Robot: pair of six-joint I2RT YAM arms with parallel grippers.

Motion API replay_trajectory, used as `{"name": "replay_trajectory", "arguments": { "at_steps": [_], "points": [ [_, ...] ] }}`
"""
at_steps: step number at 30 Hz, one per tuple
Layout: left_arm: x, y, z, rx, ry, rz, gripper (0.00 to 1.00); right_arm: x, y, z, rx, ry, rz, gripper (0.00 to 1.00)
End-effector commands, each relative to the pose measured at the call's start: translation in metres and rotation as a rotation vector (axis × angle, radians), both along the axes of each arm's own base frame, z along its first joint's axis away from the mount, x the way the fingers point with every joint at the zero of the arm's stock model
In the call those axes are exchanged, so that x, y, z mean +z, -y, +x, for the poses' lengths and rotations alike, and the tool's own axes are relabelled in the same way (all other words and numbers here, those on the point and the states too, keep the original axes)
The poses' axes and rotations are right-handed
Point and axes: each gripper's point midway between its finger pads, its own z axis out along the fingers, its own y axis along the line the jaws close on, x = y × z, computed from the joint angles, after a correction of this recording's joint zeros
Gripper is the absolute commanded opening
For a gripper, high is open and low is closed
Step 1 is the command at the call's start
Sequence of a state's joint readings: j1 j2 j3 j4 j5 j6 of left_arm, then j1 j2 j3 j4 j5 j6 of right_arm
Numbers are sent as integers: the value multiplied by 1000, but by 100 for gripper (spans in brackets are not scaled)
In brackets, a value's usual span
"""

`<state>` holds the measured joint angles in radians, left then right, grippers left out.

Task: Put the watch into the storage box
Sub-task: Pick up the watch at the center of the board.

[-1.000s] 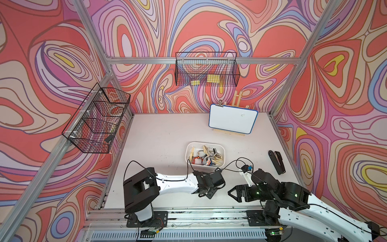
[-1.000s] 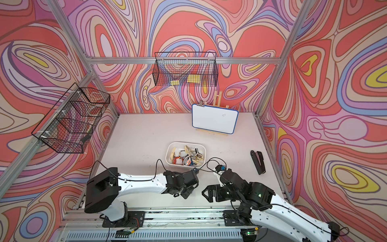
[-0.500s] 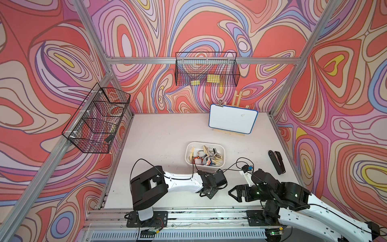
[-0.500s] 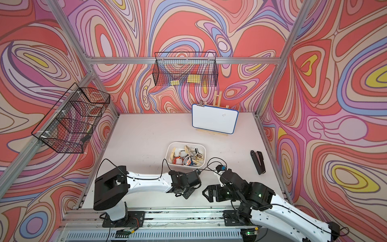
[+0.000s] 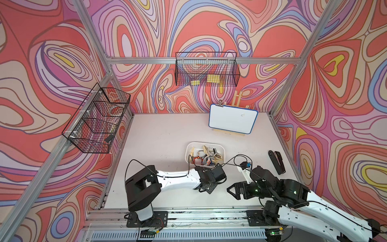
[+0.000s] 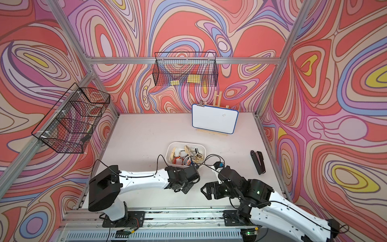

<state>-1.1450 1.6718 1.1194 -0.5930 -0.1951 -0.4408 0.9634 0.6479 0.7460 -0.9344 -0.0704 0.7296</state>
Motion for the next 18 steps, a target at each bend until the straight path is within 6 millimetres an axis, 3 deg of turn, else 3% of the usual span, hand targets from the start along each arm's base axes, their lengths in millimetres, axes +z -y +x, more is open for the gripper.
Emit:
{"name": "replay_trajectory", "arguments": {
  "at_steps": [1,6,10,13,18],
  "points": [
    [41,-10,13,31,38,-28,6,22,-3,14,3,111,13,98],
    [81,-20,45,98,17,-80,6,29,-4,34,-15,210,-41,98],
    [94,-26,78,136,16,-74,6,35,-13,52,-21,274,-87,98],
    [92,-30,104,164,0,-56,6,39,-22,62,-11,307,-107,98],
    [68,-39,135,201,-34,33,5,30,-42,77,41,317,-161,98]
  ]
}}
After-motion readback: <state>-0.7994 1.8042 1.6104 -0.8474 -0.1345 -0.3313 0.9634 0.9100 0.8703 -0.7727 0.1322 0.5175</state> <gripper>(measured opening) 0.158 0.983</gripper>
